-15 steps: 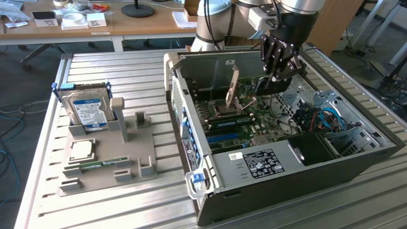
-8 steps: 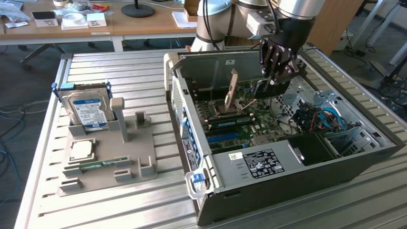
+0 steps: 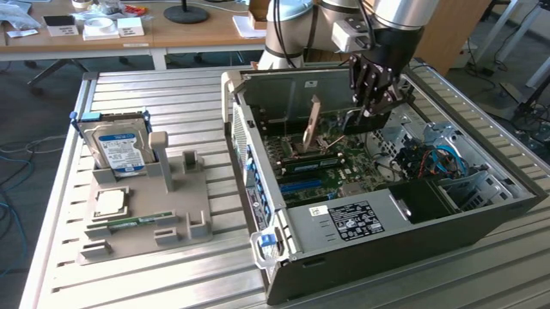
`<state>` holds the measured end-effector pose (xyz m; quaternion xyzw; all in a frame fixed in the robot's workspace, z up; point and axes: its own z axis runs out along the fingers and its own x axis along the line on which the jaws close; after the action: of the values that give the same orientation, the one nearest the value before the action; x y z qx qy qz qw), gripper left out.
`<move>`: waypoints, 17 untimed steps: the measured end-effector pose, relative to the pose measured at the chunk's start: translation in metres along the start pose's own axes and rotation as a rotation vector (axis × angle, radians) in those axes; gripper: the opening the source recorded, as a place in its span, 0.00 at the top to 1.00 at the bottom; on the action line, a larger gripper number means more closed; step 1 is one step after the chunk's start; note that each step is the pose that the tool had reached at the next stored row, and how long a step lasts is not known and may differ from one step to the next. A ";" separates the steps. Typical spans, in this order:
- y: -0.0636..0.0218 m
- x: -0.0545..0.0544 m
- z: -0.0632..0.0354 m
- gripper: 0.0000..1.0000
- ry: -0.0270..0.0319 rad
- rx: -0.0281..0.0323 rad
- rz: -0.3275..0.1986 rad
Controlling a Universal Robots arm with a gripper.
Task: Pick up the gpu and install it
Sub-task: 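Insert the gpu into the slot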
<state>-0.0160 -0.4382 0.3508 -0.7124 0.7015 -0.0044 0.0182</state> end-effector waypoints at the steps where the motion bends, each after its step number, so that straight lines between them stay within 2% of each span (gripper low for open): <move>1: 0.0001 0.000 0.0006 0.73 0.0000 0.0000 0.000; 7: 0.0002 0.000 0.0008 0.73 0.0001 -0.0001 0.000; 17: 0.0085 0.000 0.0053 0.73 0.0000 0.0001 0.000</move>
<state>-0.0243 -0.4382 0.3453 -0.7124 0.7015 -0.0044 0.0183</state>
